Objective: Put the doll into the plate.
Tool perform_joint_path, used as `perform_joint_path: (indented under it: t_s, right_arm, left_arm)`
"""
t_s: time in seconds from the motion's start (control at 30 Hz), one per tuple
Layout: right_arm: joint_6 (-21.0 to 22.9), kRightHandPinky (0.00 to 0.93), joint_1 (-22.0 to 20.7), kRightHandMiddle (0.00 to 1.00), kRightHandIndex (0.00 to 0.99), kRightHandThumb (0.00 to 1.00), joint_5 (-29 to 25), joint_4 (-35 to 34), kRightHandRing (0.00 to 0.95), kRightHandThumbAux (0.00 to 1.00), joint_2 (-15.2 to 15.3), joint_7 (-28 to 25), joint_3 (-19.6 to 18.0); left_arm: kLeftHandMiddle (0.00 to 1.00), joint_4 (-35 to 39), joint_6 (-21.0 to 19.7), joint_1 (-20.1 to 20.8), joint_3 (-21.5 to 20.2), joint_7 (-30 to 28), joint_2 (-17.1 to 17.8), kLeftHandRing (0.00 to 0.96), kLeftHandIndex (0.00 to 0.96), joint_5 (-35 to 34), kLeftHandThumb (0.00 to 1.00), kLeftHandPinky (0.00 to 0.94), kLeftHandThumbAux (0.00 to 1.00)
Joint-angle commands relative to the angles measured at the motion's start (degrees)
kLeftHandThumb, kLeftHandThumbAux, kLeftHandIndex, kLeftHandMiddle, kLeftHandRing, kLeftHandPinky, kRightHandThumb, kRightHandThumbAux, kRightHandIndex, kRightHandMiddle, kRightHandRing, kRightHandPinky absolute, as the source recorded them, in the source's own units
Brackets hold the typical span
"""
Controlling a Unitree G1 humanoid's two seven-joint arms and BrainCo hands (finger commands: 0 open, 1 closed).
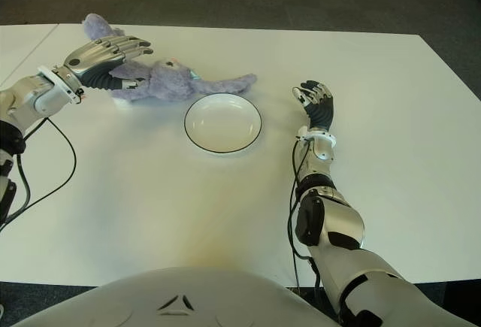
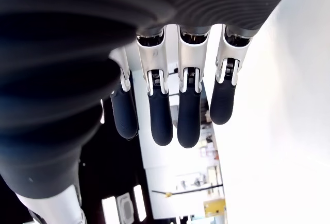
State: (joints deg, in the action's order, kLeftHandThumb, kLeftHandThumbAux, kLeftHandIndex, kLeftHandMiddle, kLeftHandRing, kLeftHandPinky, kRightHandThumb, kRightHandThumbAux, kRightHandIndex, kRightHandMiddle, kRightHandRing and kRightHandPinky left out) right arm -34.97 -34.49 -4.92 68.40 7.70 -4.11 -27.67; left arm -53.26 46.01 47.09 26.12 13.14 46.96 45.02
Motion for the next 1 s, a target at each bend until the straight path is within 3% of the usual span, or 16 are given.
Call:
perform_joint_path:
  t_s: [0.03,0.27,0.53,0.8,1.0]
  right_arm:
    - [5.6,0.285,12.8,0.356,0.332,0.097,-1.6,8.6,0.352,0.788,-7.1,0.6,-0.5]
    - [5.3,0.314,12.9,0.350,0.320,0.106,-1.9,8.6,0.351,0.791,-7.3,0.3,-0.8]
    - [5.2,0.330,13.1,0.352,0.320,0.097,-1.8,8.6,0.358,0.789,-7.3,0.5,-0.7]
    - [4.9,0.351,13.2,0.354,0.319,0.089,-2.2,8.5,0.368,0.798,-7.1,0.0,-1.1]
    - [5.2,0.343,13.3,0.357,0.325,0.090,-2.5,8.5,0.376,0.811,-6.8,-0.5,-1.3]
  left_arm:
    - [0.000,-6.4,0.7,3.2,1.4,-4.2,-3.0,0.000,0.000,-0.2,0.412,0.000,0.257]
    - [0.000,-12.4,-2.2,4.5,2.4,-7.2,-5.8,0.000,0.000,0.7,0.411,0.000,0.328]
    - [0.000,-15.4,-4.8,5.1,4.3,-6.7,-7.2,0.000,0.000,2.1,0.394,0.000,0.375]
    - [0.000,-18.5,-11.4,6.1,10.2,0.3,-8.9,0.000,0.000,8.6,0.355,0.000,0.396]
    - [0.000,-19.2,-13.6,6.9,14.5,4.8,-8.8,0.000,0.000,12.8,0.274,0.000,0.403]
